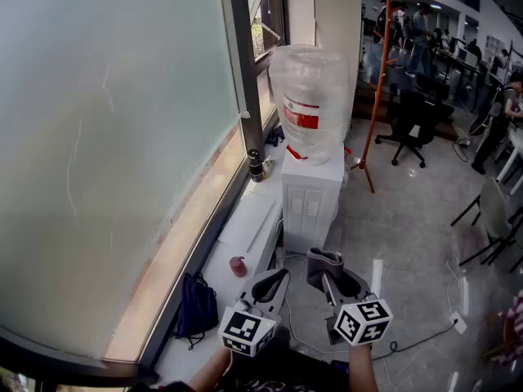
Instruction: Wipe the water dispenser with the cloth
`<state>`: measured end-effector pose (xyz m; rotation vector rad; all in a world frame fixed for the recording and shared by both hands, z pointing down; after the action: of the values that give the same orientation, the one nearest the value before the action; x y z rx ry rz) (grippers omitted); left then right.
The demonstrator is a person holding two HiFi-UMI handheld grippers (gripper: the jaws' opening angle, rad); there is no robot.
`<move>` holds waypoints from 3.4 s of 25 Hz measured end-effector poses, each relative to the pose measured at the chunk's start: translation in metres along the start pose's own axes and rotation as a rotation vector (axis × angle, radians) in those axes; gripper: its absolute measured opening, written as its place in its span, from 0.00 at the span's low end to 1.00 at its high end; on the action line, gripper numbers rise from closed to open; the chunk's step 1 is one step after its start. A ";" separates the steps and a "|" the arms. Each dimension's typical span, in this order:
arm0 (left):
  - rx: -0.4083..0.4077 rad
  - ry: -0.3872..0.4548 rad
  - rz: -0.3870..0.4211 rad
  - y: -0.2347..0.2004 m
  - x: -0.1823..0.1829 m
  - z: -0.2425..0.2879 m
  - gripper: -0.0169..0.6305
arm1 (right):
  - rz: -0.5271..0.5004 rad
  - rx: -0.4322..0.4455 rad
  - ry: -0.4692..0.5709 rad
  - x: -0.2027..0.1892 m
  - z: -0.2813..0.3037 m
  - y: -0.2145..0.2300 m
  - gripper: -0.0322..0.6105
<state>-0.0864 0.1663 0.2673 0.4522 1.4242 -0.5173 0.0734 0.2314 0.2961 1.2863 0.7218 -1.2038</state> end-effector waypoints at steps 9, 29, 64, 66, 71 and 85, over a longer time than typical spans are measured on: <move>0.008 -0.017 -0.005 -0.014 -0.005 0.011 0.06 | 0.049 0.013 0.015 0.001 0.014 0.013 0.22; 0.010 -0.032 -0.051 -0.134 -0.001 0.134 0.06 | 0.048 0.023 -0.107 0.042 0.182 0.079 0.22; 0.453 -0.097 -0.114 -0.168 -0.006 0.259 0.06 | 0.343 0.067 -0.475 0.030 0.464 0.283 0.22; 0.498 -0.119 -0.109 -0.164 -0.006 0.260 0.06 | 0.372 0.069 -0.478 0.027 0.467 0.292 0.22; 0.531 -0.121 -0.109 -0.150 -0.009 0.269 0.06 | 0.461 0.080 -0.469 0.027 0.454 0.313 0.22; 0.403 -0.125 -0.081 -0.101 -0.017 0.333 0.06 | 0.467 0.021 -0.436 0.035 0.348 0.408 0.22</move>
<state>0.1213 -0.1091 0.3179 0.6723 1.2222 -0.8902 0.3933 -0.1659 0.4659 1.0767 0.0818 -1.0509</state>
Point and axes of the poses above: the fingertips, and each gripper's own axes: z forward along the fingers, y to its right, x out of its top, the point moved 6 cm from there along -z, backward along the fingers, and after that the axes turned 8 degrees about x, right-handed, at the moved point
